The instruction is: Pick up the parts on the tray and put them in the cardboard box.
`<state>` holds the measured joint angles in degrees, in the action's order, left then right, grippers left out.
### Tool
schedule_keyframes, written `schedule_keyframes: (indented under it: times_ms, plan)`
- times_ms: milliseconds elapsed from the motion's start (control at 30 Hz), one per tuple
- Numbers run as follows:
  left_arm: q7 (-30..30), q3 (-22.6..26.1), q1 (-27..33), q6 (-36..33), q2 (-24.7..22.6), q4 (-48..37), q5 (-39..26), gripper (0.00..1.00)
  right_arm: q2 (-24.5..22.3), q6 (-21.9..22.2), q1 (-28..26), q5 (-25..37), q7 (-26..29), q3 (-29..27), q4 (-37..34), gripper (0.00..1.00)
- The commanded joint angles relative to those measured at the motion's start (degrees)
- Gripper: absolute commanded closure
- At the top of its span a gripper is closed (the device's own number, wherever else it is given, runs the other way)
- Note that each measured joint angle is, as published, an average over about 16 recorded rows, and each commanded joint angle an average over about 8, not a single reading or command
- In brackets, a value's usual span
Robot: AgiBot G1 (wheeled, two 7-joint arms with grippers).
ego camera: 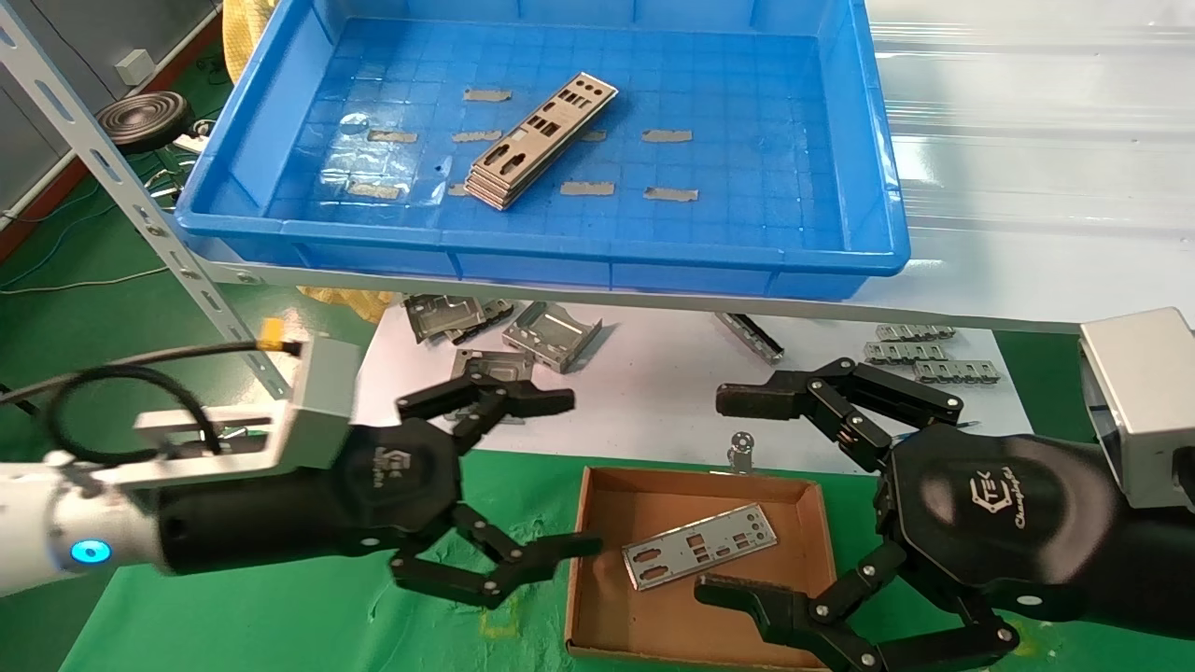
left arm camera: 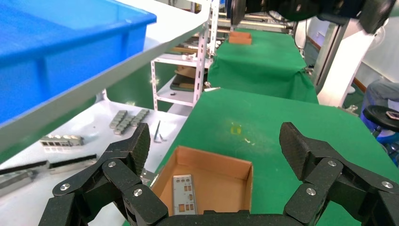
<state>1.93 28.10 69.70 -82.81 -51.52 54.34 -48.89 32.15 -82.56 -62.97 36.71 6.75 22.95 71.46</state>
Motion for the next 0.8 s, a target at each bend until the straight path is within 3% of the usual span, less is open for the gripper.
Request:
schedule_keyframes:
  times_ms: [33,800]
  plan:
    - [-0.9,-0.8,-0.6,-0.2,1.2,1.4,0.5,0.00,0.0,0.0,0.0,0.0,0.0,0.0,0.0,0.00]
    - [-11.1,-10.6,-7.1,-2.5,14.5,16.9,6.2,0.00,0.0,0.0,0.0,0.0,0.0,0.0,0.0,0.00]
